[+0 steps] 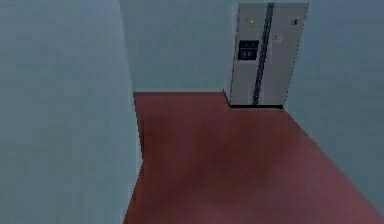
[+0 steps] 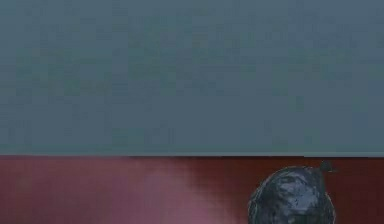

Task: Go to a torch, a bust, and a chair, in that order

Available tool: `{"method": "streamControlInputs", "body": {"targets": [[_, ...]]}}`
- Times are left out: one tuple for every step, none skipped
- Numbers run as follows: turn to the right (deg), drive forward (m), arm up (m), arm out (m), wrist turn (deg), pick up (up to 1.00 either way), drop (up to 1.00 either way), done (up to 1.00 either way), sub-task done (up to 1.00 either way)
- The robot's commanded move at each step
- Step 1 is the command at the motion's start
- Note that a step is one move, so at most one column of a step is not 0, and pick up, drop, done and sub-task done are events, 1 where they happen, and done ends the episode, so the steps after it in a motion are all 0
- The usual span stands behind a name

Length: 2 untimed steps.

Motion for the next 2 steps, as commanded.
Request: {"method": "streamControlInputs", "body": {"targets": [[-3.0, 0.0, 0.0, 0.0, 0.0, 0.0, 0.0, 0.0, 0.0], [0.0, 1.0, 0.0, 0.0, 0.0, 0.0, 0.0, 0.0, 0.0]]}}
